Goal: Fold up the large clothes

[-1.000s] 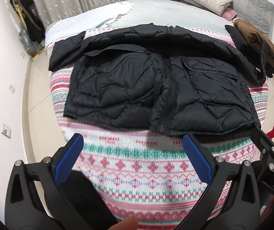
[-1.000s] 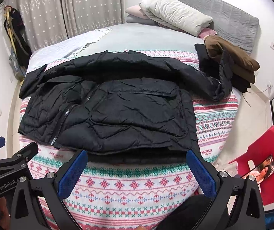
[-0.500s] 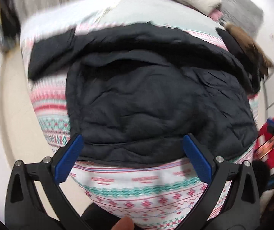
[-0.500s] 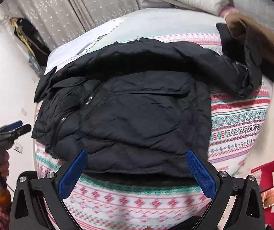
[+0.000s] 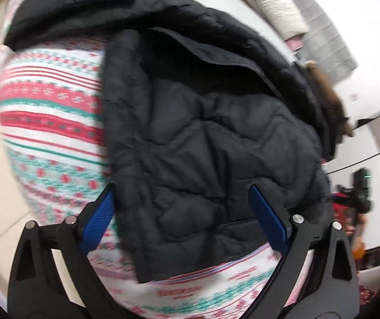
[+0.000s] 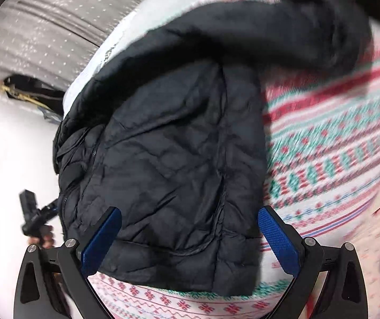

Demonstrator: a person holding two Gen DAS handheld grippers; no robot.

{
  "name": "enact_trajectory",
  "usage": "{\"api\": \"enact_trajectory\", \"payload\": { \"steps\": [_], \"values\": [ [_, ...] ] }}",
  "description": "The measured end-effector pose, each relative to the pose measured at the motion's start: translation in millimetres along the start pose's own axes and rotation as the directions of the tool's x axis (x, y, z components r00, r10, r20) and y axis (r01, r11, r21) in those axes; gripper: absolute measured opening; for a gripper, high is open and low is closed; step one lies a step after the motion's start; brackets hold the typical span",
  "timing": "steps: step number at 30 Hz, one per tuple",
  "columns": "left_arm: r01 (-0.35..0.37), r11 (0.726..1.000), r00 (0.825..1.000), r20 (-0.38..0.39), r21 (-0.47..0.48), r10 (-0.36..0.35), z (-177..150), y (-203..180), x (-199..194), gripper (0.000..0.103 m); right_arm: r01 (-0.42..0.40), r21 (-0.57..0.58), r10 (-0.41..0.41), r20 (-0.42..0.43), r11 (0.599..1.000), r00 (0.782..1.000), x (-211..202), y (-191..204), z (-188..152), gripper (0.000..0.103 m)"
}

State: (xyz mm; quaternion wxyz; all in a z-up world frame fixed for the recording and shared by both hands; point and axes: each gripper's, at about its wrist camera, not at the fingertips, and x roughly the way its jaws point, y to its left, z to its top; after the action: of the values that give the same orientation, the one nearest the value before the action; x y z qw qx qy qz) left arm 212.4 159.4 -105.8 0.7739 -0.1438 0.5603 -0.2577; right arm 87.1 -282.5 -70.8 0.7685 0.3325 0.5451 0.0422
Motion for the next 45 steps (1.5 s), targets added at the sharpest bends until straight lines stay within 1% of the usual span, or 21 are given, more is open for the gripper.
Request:
{"api": "enact_trajectory", "payload": {
  "steps": [2, 4, 5, 6, 7, 8, 9, 11, 13, 18, 23, 26, 29, 31, 32, 33, 34, 36, 40, 43, 45],
  "values": [
    [0.033, 0.999, 0.999, -0.008, -0.020, -0.033, -5, -2, 4, 0.083, -0.011, 0.037, 0.012, -0.025, 0.999, 1.000, 13, -7, -2, 0.101],
    [0.035, 0.999, 0.999, -0.023, -0.023, -0.035, -10, -5, 5, 0.061, -0.006, 0.061, 0.007, -0.024, 0.998, 1.000, 20, -11, -6, 0.099],
    [0.035, 0.999, 0.999, -0.038, -0.019, -0.036, -13, -8, 6, 0.054, -0.005, 0.057, 0.006, -0.014, 0.998, 1.000, 20, -9, -6, 0.090],
    [0.042, 0.999, 0.998, -0.051, -0.018, -0.043, -18, -12, 4, 0.038, -0.021, 0.051, 0.021, -0.011, 0.998, 1.000, 20, -6, -8, 0.077],
    [0.058, 0.998, 0.997, -0.058, -0.020, -0.059, -19, -16, 0, 0.021, -0.042, 0.055, 0.043, -0.022, 0.998, 0.999, 20, -4, -11, 0.046],
    [0.075, 0.997, 0.996, -0.056, -0.022, -0.076, -22, -20, -5, 0.016, -0.053, 0.061, 0.055, -0.027, 0.997, 0.998, 18, -2, -13, 0.028],
    [0.074, 0.997, 0.996, -0.043, -0.018, -0.074, -17, -20, -7, 0.015, -0.047, 0.050, 0.048, -0.021, 0.998, 0.999, 17, 0, -15, 0.021],
    [0.083, 0.996, 0.996, 0.014, 0.006, -0.084, -20, -33, -33, 0.012, -0.035, 0.007, 0.035, 0.030, 0.999, 0.999, -1, 12, -18, 0.013],
    [0.110, 0.994, 0.991, 0.070, 0.025, -0.111, -23, -44, -61, 0.011, -0.049, -0.026, 0.051, 0.085, 0.998, 0.995, -24, 23, -20, 0.011],
    [0.161, 0.983, 0.969, 0.176, 0.089, -0.174, -41, -66, -138, 0.010, -0.037, -0.106, 0.057, 0.198, 0.994, 0.979, -87, 49, -32, 0.010],
    [0.172, 0.975, 0.972, 0.138, 0.141, -0.191, -78, -80, -184, 0.010, 0.007, -0.154, 0.029, 0.230, 0.988, 0.973, -128, 67, -57, 0.010],
    [0.101, 0.982, 0.989, 0.090, 0.160, -0.116, -95, -80, -190, 0.010, 0.046, -0.170, -0.011, 0.206, 0.984, 0.978, -134, 68, -75, 0.010],
    [0.015, 0.986, 1.000, 0.012, 0.166, -0.017, -106, -78, -171, 0.010, 0.100, -0.181, -0.072, 0.153, 0.978, 0.986, -122, 67, -93, 0.010],
    [-0.070, 0.980, 0.996, -0.043, 0.189, 0.080, -112, -75, -157, 0.012, 0.151, -0.184, -0.132, 0.113, 0.971, 0.985, -108, 62, -104, 0.011],
    [-0.130, 0.968, 0.985, -0.086, 0.215, 0.151, -119, -72, -146, 0.013, 0.176, -0.185, -0.161, 0.093, 0.967, 0.983, -103, 58, -103, 0.013],
    [-0.176, 0.955, 0.971, -0.118, 0.237, 0.209, -122, -71, -137, 0.020, 0.208, -0.187, -0.198, 0.072, 0.960, 0.978, -96, 55, -106, 0.015],
    [-0.247, 0.932, 0.946, -0.143, 0.265, 0.291, -127, -69, -129, 0.027, 0.251, -0.193, -0.245, 0.057, 0.949, 0.968, -91, 52, -109, 0.018],
    [-0.301, 0.914, 0.925, -0.149, 0.271, 0.348, -129, -65, -129, 0.040, 0.345, -0.206, -0.344, 0.042, 0.916, 0.938, -85, 47, -111, 0.024],
    [-0.320, 0.920, 0.940, -0.041, 0.226, 0.338, -111, -65, -153, 0.071, 0.378, -0.207, -0.359, 0.126, 0.902, 0.925, -106, 53, -105, 0.030],
    [-0.329, 0.916, 0.944, 0.060, 0.229, 0.324, -86, -79, -165, 0.075, 0.370, -0.201, -0.322, 0.236, 0.907, 0.917, -129, 70, -89, 0.054],
    [-0.318, 0.917, 0.948, 0.097, 0.240, 0.303, -70, -86, -160, 0.078, 0.364, -0.219, -0.302, 0.270, 0.905, 0.914, -131, 83, -73, 0.057]
  ]
}}
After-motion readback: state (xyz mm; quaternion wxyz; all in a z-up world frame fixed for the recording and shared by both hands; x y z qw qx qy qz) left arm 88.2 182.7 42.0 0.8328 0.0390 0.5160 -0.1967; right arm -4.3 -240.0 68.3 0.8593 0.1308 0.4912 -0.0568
